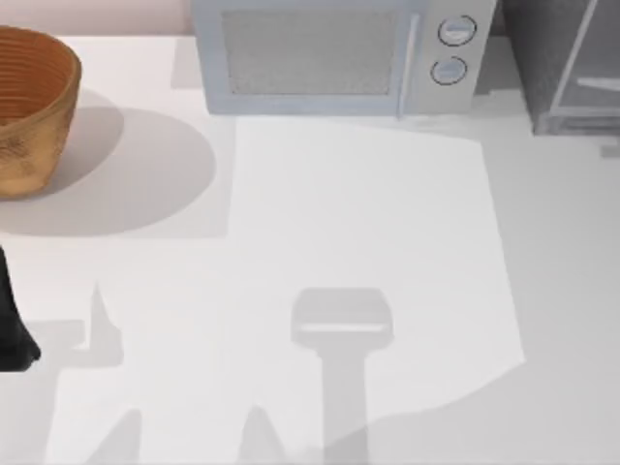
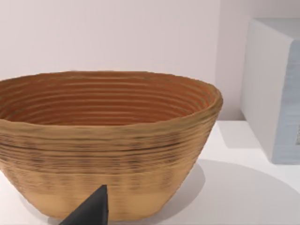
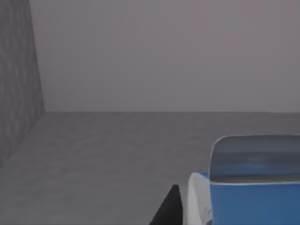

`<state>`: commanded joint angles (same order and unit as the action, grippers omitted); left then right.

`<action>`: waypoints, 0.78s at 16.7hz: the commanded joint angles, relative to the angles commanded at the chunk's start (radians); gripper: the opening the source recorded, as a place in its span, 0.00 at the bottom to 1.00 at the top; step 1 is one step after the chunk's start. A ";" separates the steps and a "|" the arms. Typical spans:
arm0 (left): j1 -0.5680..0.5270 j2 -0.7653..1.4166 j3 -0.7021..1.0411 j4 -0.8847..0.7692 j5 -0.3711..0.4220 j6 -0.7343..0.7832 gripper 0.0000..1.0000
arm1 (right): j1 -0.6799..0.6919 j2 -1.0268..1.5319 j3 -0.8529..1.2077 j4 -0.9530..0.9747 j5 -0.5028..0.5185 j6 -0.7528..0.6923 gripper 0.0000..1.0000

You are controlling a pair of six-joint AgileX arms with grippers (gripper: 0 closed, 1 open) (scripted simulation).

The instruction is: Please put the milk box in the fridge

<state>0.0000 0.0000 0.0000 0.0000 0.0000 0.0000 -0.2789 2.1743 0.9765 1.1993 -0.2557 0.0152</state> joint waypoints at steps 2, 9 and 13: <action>0.000 0.000 0.000 0.000 0.000 0.000 1.00 | 0.005 -0.001 -0.005 -0.003 0.001 0.002 0.00; 0.000 0.000 0.000 0.000 0.000 0.000 1.00 | 0.020 0.093 0.187 -0.118 0.019 0.003 0.00; 0.000 0.000 0.000 0.000 0.000 0.000 1.00 | 0.035 0.182 0.402 -0.242 0.043 0.005 0.00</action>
<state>0.0000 0.0000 0.0000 0.0000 0.0000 0.0000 -0.2434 2.3559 1.3784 0.9573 -0.2131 0.0205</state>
